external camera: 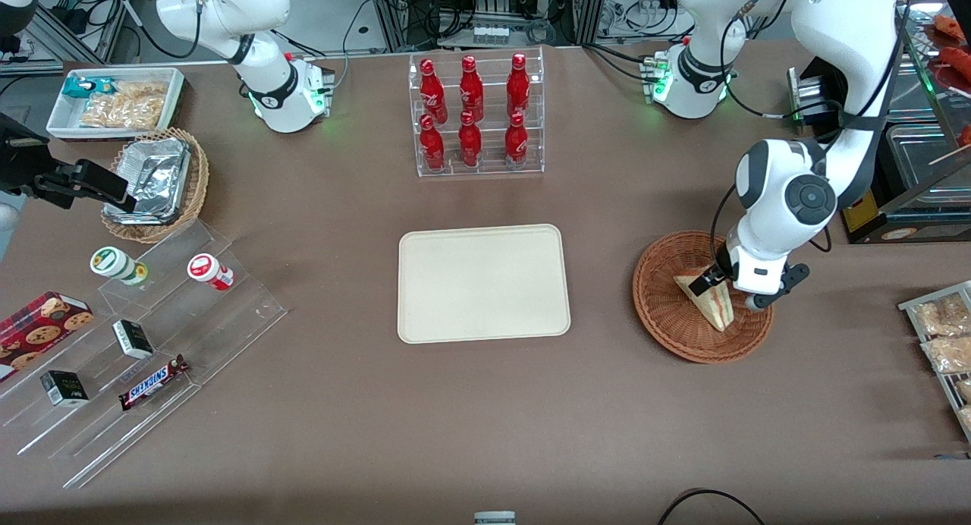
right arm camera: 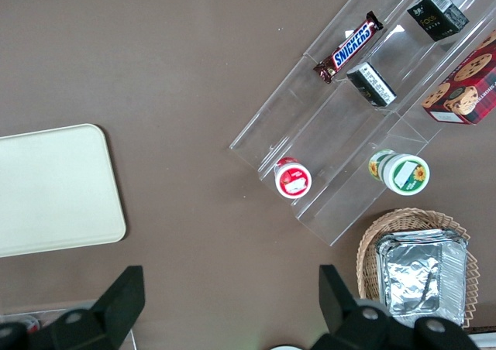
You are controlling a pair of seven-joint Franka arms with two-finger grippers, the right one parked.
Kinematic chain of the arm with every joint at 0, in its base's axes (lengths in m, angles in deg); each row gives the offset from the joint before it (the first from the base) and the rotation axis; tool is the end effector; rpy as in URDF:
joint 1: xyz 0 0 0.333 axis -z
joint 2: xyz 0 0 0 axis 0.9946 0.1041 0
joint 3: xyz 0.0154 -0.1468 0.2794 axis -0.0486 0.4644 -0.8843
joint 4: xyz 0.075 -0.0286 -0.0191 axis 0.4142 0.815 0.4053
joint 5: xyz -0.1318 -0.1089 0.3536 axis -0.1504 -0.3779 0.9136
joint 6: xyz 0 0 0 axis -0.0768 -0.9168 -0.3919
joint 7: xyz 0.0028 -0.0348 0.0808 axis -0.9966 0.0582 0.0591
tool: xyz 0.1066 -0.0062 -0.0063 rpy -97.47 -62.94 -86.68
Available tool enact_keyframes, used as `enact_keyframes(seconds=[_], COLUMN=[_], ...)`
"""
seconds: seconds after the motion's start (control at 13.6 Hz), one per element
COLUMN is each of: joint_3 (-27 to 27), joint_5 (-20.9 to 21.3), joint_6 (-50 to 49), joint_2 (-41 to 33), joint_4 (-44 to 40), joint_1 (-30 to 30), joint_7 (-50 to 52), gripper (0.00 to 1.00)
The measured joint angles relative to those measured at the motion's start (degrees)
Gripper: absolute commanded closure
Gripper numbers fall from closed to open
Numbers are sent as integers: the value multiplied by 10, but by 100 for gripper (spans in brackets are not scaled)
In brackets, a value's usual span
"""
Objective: Place sandwich from basket to tray
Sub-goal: 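Close the left gripper on the wrapped sandwich, then lift the sandwich and carry it toward the cream tray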
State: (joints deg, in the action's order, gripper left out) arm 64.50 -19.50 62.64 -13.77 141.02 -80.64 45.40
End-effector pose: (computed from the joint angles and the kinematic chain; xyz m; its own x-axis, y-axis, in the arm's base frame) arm 0.5385 -0.0727 0.2578 0.8342 0.5513 -0.0104 0.5514 -0.8342 0.0035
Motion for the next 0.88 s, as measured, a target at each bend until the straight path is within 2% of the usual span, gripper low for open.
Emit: enact_keyframes(seconds=[0.07, 0.15, 0.44, 0.66, 0.88], joint_3=[0, 0, 3, 26, 54], joint_5=[0, 0, 0, 1, 4], joint_6=[0, 0, -22, -107, -142], joint_2=[8, 15, 21, 19, 18], joint_4=[-6, -14, -36, -81, -111], joint_1=[0, 0, 0, 2, 5], joint_7=[2, 2, 2, -12, -31], gripper=[87, 93, 95, 96, 94])
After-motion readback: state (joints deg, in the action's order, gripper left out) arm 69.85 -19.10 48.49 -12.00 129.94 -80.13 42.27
